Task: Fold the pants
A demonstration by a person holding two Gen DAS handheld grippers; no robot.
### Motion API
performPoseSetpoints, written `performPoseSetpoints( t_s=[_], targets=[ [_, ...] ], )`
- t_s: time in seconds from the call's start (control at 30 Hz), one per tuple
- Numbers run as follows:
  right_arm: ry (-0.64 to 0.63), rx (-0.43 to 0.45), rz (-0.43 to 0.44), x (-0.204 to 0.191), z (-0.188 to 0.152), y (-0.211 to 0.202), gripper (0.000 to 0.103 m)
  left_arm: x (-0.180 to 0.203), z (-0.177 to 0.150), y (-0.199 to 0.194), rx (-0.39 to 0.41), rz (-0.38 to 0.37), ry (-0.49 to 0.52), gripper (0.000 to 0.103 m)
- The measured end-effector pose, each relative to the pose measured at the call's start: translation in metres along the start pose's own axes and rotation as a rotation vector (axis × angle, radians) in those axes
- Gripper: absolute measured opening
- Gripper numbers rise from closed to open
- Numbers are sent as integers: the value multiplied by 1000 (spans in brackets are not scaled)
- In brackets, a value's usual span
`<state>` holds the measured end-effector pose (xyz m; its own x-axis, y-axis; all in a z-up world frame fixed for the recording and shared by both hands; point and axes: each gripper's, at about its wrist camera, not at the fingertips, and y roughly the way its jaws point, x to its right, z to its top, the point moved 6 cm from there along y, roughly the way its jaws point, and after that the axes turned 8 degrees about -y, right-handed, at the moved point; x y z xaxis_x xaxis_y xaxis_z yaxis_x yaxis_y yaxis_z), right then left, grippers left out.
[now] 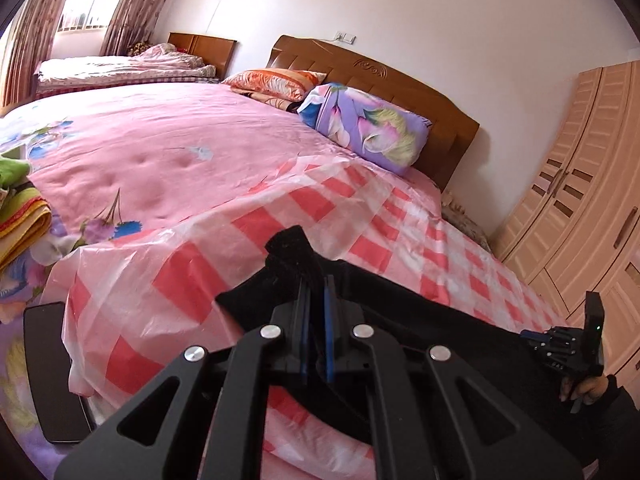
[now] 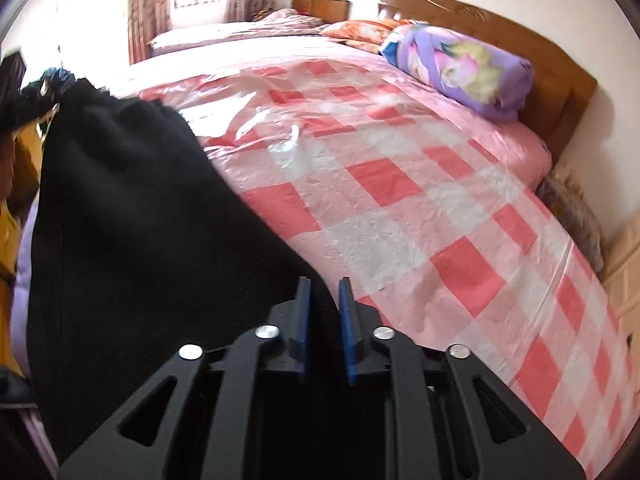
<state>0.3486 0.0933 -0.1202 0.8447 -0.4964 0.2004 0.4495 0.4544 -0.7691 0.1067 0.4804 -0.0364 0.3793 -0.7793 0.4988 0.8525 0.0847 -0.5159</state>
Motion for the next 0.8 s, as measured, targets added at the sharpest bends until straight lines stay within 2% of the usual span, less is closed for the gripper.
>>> performPoseSetpoints(
  t_s=[0.07,0.1,0.17,0.27,0.37,0.47,0.5,0.57,0.6,0.7,0.77,0.8],
  targets=[
    [36,5,14,4,-1,-3,49,-10,-1,-2,-5,-21,-25,5],
    [67,14,45,6,-2,-5,62,-13,0,-1,-9,-25,-30,6],
    [97,49,55,4,0,-15,79,-12,-1,0,-15,-16,-17,6],
    [131,122,61,1,10,-33,82,0,4,-3,-3,-46,-10,5],
    [126,178,35,-8,18,-45,87,38,24,-18,51,-161,49,5],
    [117,195,12,-15,20,-47,87,78,44,-38,138,-285,136,6],
    [120,195,17,-17,19,-48,87,85,48,-40,157,-291,158,6],
    [125,194,23,-21,16,-45,87,75,47,-25,132,-229,157,6],
    [126,190,21,-22,13,-43,87,57,41,-8,84,-162,132,6],
    [139,173,30,-21,7,-38,87,-5,7,34,-74,-23,4,6],
    [154,169,34,-18,4,-39,87,-27,-11,40,-106,20,-8,9],
    [162,171,37,-18,3,-41,87,-31,-14,39,-104,22,-16,15]
  ],
)
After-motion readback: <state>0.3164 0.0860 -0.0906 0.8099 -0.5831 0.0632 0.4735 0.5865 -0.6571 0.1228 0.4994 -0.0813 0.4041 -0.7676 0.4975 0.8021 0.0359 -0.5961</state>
